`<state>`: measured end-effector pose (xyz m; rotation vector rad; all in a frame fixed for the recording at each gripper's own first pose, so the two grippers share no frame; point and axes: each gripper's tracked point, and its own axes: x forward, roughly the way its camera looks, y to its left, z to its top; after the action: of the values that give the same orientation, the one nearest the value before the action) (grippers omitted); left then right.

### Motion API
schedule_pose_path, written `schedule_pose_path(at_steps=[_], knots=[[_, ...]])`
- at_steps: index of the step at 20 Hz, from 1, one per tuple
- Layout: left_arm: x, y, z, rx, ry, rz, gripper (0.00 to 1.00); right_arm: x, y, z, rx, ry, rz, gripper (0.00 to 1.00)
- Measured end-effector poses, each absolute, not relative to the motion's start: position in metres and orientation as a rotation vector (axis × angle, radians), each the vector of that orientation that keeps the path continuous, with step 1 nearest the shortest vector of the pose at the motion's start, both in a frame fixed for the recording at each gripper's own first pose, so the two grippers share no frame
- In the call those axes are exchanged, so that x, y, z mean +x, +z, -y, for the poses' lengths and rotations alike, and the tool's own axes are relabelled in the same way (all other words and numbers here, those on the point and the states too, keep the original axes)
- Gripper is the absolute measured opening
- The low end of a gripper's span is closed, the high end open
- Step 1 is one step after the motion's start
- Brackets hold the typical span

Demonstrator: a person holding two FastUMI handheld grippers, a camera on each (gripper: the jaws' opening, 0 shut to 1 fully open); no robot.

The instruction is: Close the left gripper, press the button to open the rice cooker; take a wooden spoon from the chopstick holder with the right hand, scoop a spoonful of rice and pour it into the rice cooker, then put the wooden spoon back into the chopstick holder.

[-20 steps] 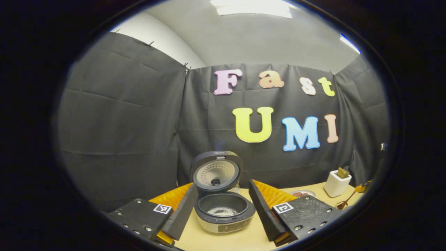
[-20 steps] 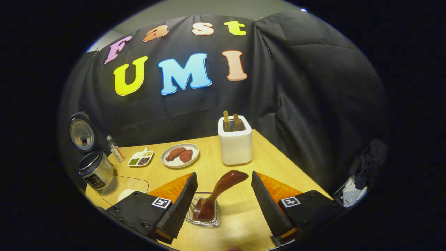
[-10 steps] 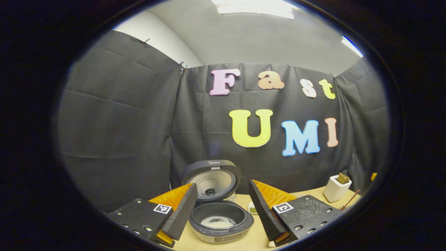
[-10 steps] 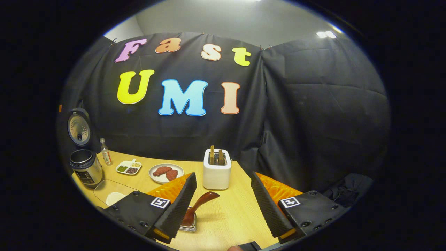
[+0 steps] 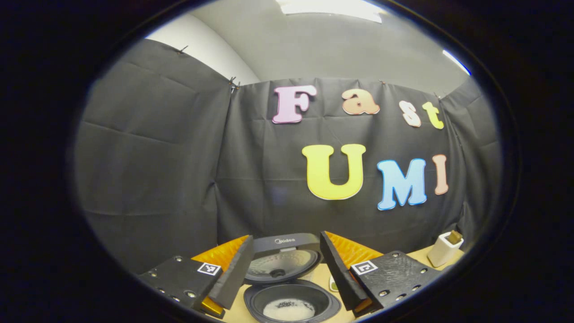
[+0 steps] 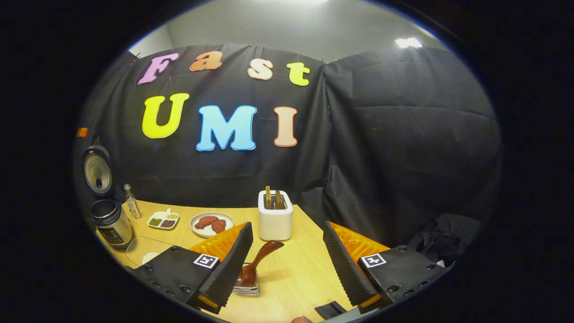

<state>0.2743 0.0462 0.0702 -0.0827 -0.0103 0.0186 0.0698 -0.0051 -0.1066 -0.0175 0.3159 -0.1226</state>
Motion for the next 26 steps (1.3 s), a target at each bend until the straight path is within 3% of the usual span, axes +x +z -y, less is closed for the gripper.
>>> schedule_pose_path(at_steps=[1,2,4,5,13,26], knots=[[0.287,0.069,-0.047,-0.079,0.017,0.012,0.89,0.068,-0.107,0.003,-0.017,-0.130,-0.320,0.99],[0.299,0.068,-0.046,-0.077,0.012,0.010,0.89,0.068,-0.109,0.000,-0.019,-0.136,-0.323,0.94],[0.321,0.064,-0.046,-0.071,0.002,0.005,0.89,0.066,-0.111,-0.004,-0.028,-0.149,-0.326,0.94],[0.332,0.062,-0.047,-0.062,0.000,0.003,0.88,0.066,-0.112,-0.006,-0.032,-0.154,-0.328,0.99],[0.392,0.023,-0.051,-0.054,0.013,-0.059,0.89,0.063,-0.112,-0.017,-0.043,-0.188,-0.336,0.99],[0.355,0.000,-0.039,-0.158,0.020,-0.127,0.93,0.068,-0.105,-0.020,-0.066,-0.102,-0.322,0.99]])
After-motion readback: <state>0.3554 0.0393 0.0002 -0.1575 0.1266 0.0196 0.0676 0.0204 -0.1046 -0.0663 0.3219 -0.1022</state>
